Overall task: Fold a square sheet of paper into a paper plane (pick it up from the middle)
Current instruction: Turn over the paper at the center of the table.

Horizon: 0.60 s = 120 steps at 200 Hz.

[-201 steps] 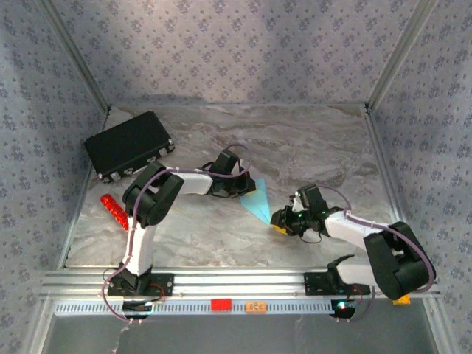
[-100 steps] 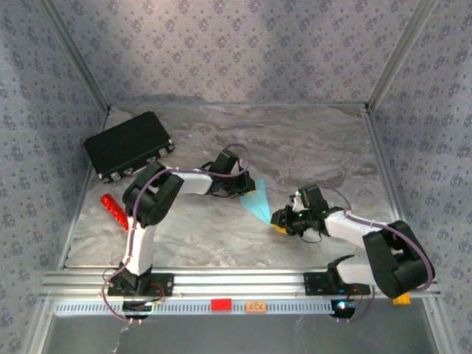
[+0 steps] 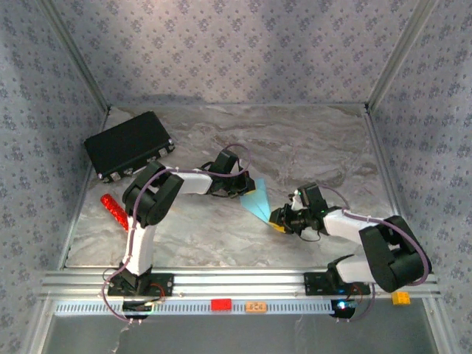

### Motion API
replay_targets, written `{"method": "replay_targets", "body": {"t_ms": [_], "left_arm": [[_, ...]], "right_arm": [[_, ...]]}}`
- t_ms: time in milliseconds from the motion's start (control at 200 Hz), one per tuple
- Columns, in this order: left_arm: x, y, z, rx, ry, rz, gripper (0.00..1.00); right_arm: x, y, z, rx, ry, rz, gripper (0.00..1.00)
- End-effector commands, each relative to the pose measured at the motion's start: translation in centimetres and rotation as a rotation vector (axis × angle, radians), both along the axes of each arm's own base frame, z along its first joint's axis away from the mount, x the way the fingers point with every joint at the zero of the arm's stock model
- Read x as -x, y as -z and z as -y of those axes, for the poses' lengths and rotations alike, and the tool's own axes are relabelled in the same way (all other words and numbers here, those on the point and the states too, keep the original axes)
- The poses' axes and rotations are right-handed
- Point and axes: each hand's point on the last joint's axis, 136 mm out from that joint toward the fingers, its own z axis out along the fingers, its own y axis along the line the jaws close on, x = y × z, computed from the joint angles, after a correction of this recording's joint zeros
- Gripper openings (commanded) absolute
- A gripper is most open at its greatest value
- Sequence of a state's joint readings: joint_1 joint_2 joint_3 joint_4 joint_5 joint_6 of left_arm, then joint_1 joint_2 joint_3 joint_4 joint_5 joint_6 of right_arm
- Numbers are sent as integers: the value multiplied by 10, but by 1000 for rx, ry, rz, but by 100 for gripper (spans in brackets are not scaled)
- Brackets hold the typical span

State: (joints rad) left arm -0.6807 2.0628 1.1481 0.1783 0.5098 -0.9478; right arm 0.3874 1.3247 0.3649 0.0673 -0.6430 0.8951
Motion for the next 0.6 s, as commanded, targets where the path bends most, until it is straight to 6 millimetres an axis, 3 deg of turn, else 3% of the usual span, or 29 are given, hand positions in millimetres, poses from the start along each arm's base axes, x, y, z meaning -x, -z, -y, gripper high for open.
{"method": "replay_targets", "body": {"t_ms": [0, 265, 595], "left_arm": [[10, 30, -21, -93, -29, -81, 5], [11, 30, -20, -83, -32, -81, 6], [10, 25, -17, -66, -30, -73, 7]], "right_arm": [[-9, -6, -5, -30, 5, 45, 29], [-28, -17, -11, -59, 7, 120, 29], [-30, -12, -9, -47, 12, 133, 21]]}}
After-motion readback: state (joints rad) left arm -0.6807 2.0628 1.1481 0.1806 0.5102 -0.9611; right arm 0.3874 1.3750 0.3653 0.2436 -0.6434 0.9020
